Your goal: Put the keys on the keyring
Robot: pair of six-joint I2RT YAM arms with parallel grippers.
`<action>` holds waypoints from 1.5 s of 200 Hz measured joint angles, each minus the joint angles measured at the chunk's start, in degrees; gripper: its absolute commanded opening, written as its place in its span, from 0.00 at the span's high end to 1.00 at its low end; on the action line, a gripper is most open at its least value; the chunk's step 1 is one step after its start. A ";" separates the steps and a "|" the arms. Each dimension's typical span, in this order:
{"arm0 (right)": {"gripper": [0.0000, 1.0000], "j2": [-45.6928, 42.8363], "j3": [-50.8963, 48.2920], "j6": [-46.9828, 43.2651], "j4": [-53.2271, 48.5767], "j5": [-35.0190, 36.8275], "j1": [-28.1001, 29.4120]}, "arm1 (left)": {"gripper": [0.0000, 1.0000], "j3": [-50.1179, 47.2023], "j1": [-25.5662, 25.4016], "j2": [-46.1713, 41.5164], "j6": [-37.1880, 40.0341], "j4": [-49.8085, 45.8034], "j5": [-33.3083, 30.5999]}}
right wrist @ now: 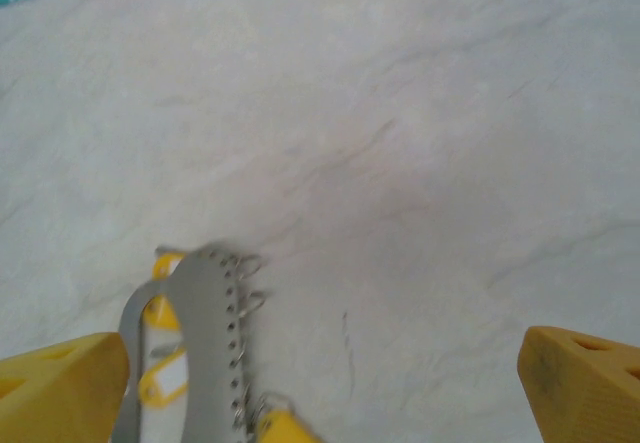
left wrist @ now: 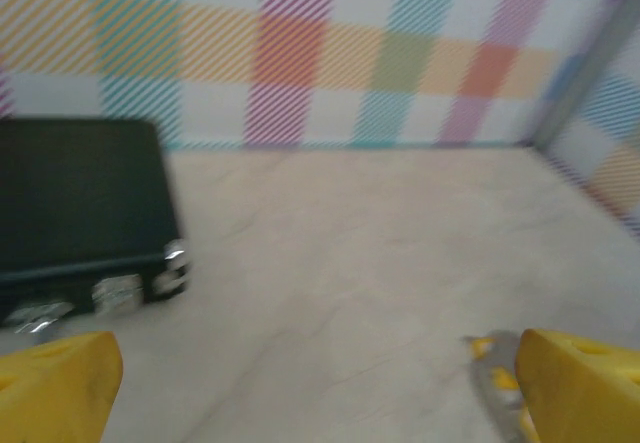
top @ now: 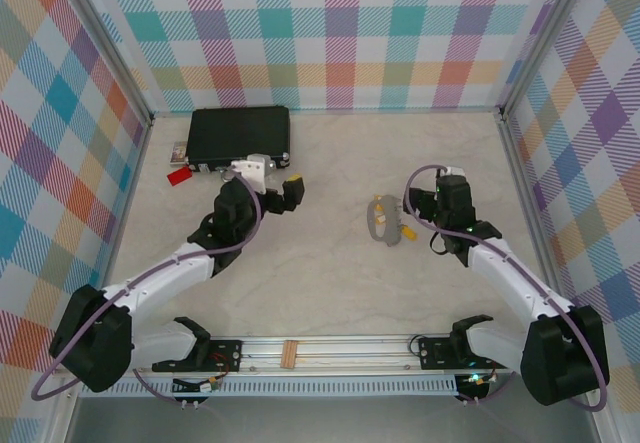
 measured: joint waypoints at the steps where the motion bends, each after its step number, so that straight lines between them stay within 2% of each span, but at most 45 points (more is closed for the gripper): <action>1: 0.01 -0.02 -0.20 -0.13 0.50 0.24 0.00 | 0.00 0.13 0.02 0.09 0.00 -0.31 -0.15; 43: 0.01 2.14 -6.05 -8.09 12.74 6.58 0.00 | 0.00 3.58 4.79 5.77 0.11 -9.88 -12.28; 75: 0.01 6.60 -7.91 -13.62 20.81 9.38 -0.11 | 0.00 3.28 11.28 7.43 0.70 -12.35 -17.46; 110: 0.01 11.37 -11.04 -16.39 29.66 9.94 -2.05 | 0.00 0.22 15.04 9.88 2.05 -10.03 -20.94; 142: 0.01 15.19 -13.84 -16.79 38.51 7.67 -4.83 | 0.00 -6.36 17.66 13.73 3.32 -1.14 -21.14; 172: 0.01 17.05 -16.79 -16.81 46.99 2.60 -7.93 | 0.00 -11.50 19.76 15.34 5.88 7.96 -19.58; 189: 0.01 19.65 -18.78 -16.79 53.00 -0.79 -9.79 | 0.00 -15.37 20.26 16.13 7.13 17.44 -17.86; 209: 0.01 23.30 -20.26 -17.09 58.10 -5.03 -10.91 | 0.00 -17.88 20.96 18.25 8.52 23.82 -14.10; 224: 0.01 24.59 -20.28 -17.09 58.88 -7.13 -11.23 | 0.00 -19.15 21.09 21.05 9.53 29.68 -11.93; 250: 0.01 24.63 -18.69 -16.98 58.10 -8.81 -11.52 | 0.00 -18.73 21.88 22.03 9.70 30.05 -9.44; 300: 0.01 24.70 -15.47 -15.69 55.98 -8.98 -12.61 | 0.00 -18.12 22.91 22.01 9.62 31.26 -8.85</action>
